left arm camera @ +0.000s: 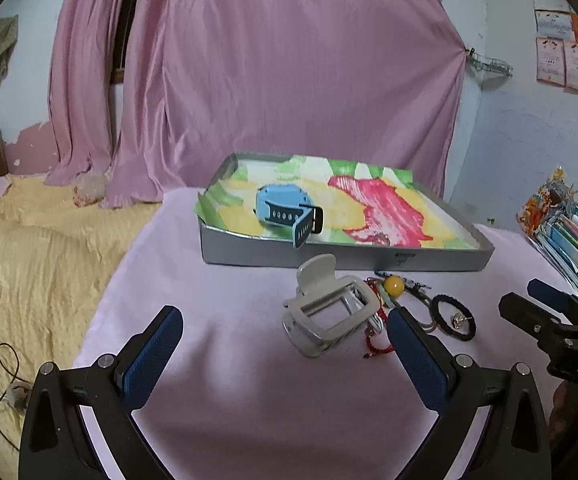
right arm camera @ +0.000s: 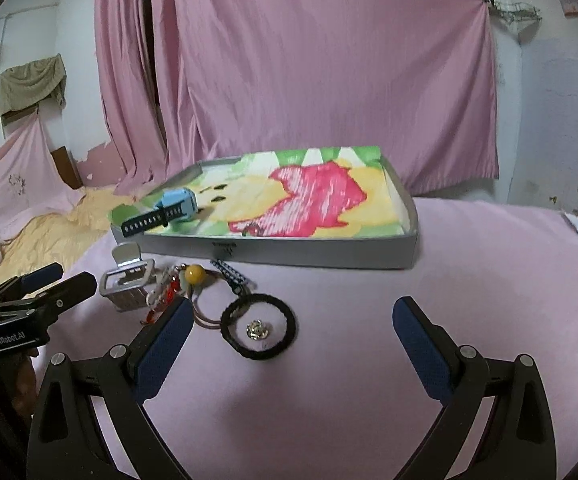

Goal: Organize jewelry

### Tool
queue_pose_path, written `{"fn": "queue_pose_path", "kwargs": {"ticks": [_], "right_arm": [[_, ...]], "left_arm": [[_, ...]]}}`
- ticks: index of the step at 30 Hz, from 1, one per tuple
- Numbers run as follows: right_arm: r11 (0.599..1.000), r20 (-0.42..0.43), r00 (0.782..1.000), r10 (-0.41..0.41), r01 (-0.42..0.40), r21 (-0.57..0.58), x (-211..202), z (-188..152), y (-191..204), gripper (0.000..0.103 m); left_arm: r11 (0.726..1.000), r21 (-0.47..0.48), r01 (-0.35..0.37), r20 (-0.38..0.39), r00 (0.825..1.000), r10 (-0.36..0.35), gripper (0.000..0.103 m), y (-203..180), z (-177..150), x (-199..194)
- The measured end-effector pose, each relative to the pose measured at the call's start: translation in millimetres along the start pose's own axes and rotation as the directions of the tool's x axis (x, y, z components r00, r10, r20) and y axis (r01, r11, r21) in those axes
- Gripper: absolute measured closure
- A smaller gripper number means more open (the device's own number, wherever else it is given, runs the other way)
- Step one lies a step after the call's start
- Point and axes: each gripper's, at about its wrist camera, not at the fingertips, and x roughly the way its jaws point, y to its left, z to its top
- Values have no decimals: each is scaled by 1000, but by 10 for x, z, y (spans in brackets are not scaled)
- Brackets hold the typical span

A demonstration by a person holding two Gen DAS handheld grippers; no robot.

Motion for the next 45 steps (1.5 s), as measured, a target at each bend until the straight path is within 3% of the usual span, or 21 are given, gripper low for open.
{"fn": "queue_pose_path", "kwargs": {"ticks": [2,9,13,21,28,36,41,45], "right_arm": [[1000,-22,1000,3,-3,-1,44,-8,7,8],[999,-104,994,44,-46,-19,204,-6,78,44],[996,-143,987,67,-75,-47,281,-8,158,58],[993,-193,978,82,-96,-62,383,52,193,80],[990,-216,972,92,-112,-80,419,49,245,81],[990,-248,962,117,-134,-51,474,24,216,81],[989,-252,959,130,-145,-42,492,26,224,91],[988,-254,957,140,-152,-29,510,24,210,91]], "left_arm": [[1000,12,3,-18,1000,-3,1,-6,9,30],[997,71,17,-71,997,-12,1,-64,44,136],[992,118,32,-97,995,-20,2,-93,72,193],[977,192,95,-165,984,-64,18,-118,139,324],[970,209,127,-168,981,-92,27,-123,182,375],[960,210,185,-216,967,-139,53,-170,162,436],[963,201,181,-216,967,-136,56,-170,156,436],[970,173,172,-201,970,-137,60,-149,158,404]]}}
